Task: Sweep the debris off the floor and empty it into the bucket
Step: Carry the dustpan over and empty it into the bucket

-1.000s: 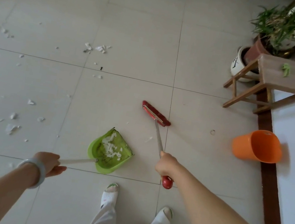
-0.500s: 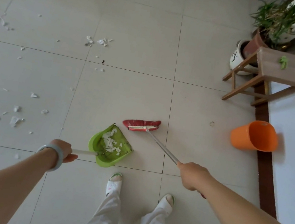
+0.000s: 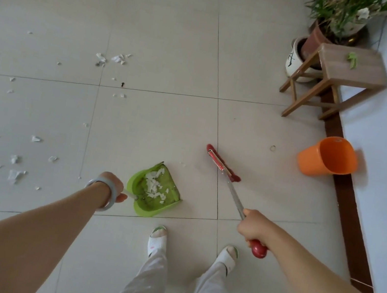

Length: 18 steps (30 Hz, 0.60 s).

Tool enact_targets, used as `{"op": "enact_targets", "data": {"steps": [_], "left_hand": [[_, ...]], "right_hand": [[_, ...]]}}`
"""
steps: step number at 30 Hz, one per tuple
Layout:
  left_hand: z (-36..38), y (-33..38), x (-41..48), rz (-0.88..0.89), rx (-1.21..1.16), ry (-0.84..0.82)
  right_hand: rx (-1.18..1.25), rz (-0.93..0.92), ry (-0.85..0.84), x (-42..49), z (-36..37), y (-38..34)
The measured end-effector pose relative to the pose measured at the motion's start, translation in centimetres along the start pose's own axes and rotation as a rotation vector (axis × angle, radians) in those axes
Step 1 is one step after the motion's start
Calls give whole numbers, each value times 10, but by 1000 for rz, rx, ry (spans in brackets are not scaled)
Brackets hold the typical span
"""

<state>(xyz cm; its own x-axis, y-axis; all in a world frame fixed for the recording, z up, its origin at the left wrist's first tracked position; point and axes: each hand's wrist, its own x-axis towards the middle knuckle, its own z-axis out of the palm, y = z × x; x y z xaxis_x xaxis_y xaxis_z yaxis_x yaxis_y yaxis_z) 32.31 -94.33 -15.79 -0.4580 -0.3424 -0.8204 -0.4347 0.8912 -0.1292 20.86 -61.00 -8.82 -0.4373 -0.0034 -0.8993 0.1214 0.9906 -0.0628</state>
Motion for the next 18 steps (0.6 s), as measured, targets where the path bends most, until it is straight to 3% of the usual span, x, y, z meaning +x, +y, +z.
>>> {"op": "enact_targets", "data": {"steps": [4,10,18], "left_hand": [[-9,11,9,95,241,35],[-17,13,18,121,367,56],[-12,20,11,197,520,58]], "right_hand": [[-71,-36,-49,5,38,-25],[-334,-135,-135,-19,86,-35],[-94,-148,-256,-65,84,-11]]}}
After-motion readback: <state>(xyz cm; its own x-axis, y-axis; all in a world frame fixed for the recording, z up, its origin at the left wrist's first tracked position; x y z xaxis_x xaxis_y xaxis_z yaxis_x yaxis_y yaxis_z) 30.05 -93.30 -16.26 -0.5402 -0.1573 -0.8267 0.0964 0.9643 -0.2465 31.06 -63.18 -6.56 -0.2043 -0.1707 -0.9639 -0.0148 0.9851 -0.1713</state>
